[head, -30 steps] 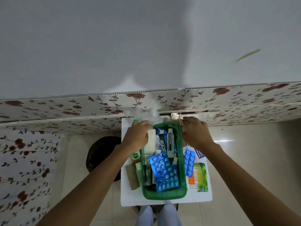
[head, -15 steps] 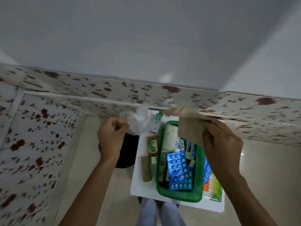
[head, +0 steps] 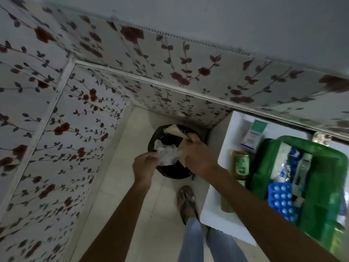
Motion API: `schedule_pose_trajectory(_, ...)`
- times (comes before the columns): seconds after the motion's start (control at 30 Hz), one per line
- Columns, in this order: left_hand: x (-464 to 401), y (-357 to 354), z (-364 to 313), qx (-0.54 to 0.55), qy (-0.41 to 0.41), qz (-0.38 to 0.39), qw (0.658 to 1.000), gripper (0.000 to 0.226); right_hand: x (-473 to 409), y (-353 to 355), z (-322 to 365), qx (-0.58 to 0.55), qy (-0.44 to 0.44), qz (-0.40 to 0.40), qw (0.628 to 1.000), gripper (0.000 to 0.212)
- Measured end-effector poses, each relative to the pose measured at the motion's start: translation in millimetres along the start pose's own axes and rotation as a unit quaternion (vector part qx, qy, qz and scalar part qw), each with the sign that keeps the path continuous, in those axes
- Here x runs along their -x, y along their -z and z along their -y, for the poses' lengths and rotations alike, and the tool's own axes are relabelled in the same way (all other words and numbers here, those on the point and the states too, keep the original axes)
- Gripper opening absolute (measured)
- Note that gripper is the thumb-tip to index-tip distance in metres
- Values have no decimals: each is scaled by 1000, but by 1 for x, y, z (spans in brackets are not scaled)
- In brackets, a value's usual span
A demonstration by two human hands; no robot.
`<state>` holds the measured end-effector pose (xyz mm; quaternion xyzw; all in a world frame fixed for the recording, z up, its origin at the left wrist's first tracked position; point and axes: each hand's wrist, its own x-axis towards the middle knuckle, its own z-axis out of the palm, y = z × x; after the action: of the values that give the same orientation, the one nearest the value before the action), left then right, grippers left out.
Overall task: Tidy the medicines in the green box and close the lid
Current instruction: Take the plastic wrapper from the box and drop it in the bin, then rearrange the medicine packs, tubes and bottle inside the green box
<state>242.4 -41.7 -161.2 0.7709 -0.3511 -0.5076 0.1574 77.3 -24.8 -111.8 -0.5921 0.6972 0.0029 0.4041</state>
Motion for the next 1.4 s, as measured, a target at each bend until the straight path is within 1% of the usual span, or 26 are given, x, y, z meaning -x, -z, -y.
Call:
schedule_pose_trajectory(0.03,-12,-10,3,-2,2,7,1000,17,-16,-13,-2,-11,-12,27,1000,43)
schedule_pose_trajectory(0.13,-46,-34,12,-11,2,43,999,22,-55,-56,-11,-11,-34,97,995,40)
schedule_pose_trajectory(0.17,-55,-40,16,-22,4,65,998,21,-66,-70,-14,-17,-49,118,992,40)
schedule_pose_trajectory(0.23,-71,-49,27,-18,37,123,992,18,-84,-91,-21,-26,-69,150,986,38)
schedule_pose_trajectory(0.3,-81,-54,37,9,84,182,980,19,-94,-104,-26,-31,-69,161,984,41)
schedule_pose_trajectory(0.33,-86,-56,41,6,99,203,974,22,-98,-109,-28,-30,-53,158,986,46)
schedule_pose_trajectory(0.37,-92,-57,46,-6,103,214,971,24,-100,-112,-29,-22,-44,149,988,54)
schedule_pose_trajectory(0.4,-97,-58,48,-18,101,220,970,24,-101,-113,-30,-28,-58,136,989,60)
schedule_pose_trajectory(0.43,-101,-59,49,-31,96,219,971,23,-103,-114,-31,-25,-68,130,989,60)
schedule_pose_trajectory(0.5,-101,-60,45,-39,96,203,974,24,-99,-109,-29,-5,-66,129,989,48)
schedule_pose_trajectory(0.53,-99,-60,41,-32,100,193,976,21,-94,-104,-27,0,-57,133,990,41)
schedule_pose_trajectory(0.57,-95,-58,36,-19,103,184,977,17,-89,-98,-24,-5,-43,122,992,36)
schedule_pose_trajectory(0.63,-86,-55,26,9,104,175,979,20,-74,-83,-19,-39,-29,94,994,31)
schedule_pose_trajectory(0.67,-77,-51,19,23,100,174,979,17,-65,-75,-17,-61,-25,83,994,28)
schedule_pose_trajectory(0.7,-67,-47,12,44,91,173,980,15,-55,-67,-15,-82,-15,68,994,27)
schedule_pose_trajectory(0.77,-38,-41,-2,82,64,177,979,19,-24,-45,-12,-121,8,32,992,31)
schedule_pose_trajectory(0.83,-5,-34,-17,120,35,177,976,23,12,-23,-8,-166,47,-51,984,33)
schedule_pose_trajectory(0.93,44,-33,-31,141,2,195,971,23,76,12,-13,-234,65,-193,951,29)
schedule_pose_trajectory(0.97,60,-34,-33,138,-10,203,969,23,96,22,-20,-255,51,-224,939,28)
schedule_pose_trajectory(1.03,87,-41,-37,119,-40,226,966,22,132,38,-39,-311,-7,-258,915,27)
schedule_pose_trajectory(1.1,106,-52,-39,86,-59,237,966,21,158,51,-60,-366,-64,-285,884,31)
schedule_pose_trajectory(1.13,115,-60,-40,56,-68,237,968,19,172,57,-72,-374,-87,-305,871,32)
schedule_pose_trajectory(1.2,122,-69,-41,-19,-93,227,969,17,187,64,-92,-366,-128,-325,863,33)
schedule_pose_trajectory(1.27,131,-76,-45,-83,-131,230,961,16,207,73,-108,-353,-156,-347,855,27)
schedule_pose_trajectory(1.33,137,-79,-51,-110,-169,227,953,14,222,80,-122,-332,-177,-369,850,26)
schedule_pose_trajectory(1.4,145,-83,-57,-128,-210,212,946,14,237,83,-139,-332,-212,-394,830,27)
